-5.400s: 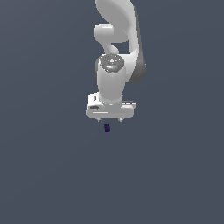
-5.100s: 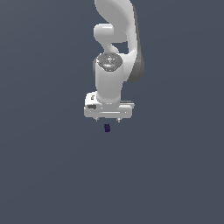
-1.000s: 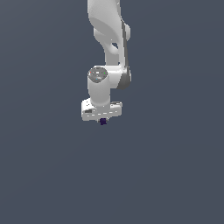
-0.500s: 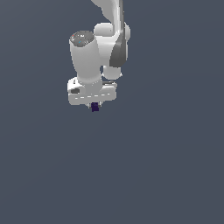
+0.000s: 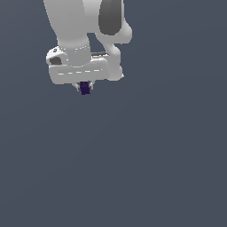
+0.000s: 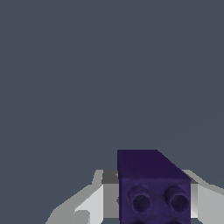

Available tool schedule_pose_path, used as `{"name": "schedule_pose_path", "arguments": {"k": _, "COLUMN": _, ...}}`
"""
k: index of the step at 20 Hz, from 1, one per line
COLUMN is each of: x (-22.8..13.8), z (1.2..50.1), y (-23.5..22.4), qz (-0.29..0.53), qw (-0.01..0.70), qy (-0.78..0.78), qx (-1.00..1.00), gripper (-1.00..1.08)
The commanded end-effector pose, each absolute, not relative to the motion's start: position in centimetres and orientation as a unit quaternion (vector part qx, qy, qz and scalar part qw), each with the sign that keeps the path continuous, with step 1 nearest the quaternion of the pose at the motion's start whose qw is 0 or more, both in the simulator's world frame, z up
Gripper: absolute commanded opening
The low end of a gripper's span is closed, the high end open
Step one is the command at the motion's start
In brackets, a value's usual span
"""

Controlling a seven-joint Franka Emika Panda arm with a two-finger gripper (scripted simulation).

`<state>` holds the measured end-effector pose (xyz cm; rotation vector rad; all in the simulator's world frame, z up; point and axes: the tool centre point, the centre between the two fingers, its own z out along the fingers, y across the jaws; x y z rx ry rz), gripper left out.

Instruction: Pick up the object and move it to a goal position.

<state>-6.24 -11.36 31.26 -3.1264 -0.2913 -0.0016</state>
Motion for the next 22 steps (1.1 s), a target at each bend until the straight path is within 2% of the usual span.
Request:
{"name": "schedule_pose_path", "arguments": {"k": 1, "x": -6.4, "z": 33.9, "y": -12.1, "qz": 0.0, "qw": 0.001, "qy": -0.093, "qx": -0.996, "gripper": -1.0}}
{"name": "schedule_pose_path", "arguments": {"k": 12, "x": -6.8, "z": 44.5, "y": -15.3, "qz": 0.0, "qw": 0.0, "qy": -0.093, "qx": -0.996, "gripper": -1.0}}
{"name": "schedule_pose_path", "arguments": {"k": 22, "x": -6.7, "z": 49.1, "y": -16.8, "qz": 0.0, "qw": 0.0, "qy": -0.093, "qx": -0.996, "gripper": -1.0}}
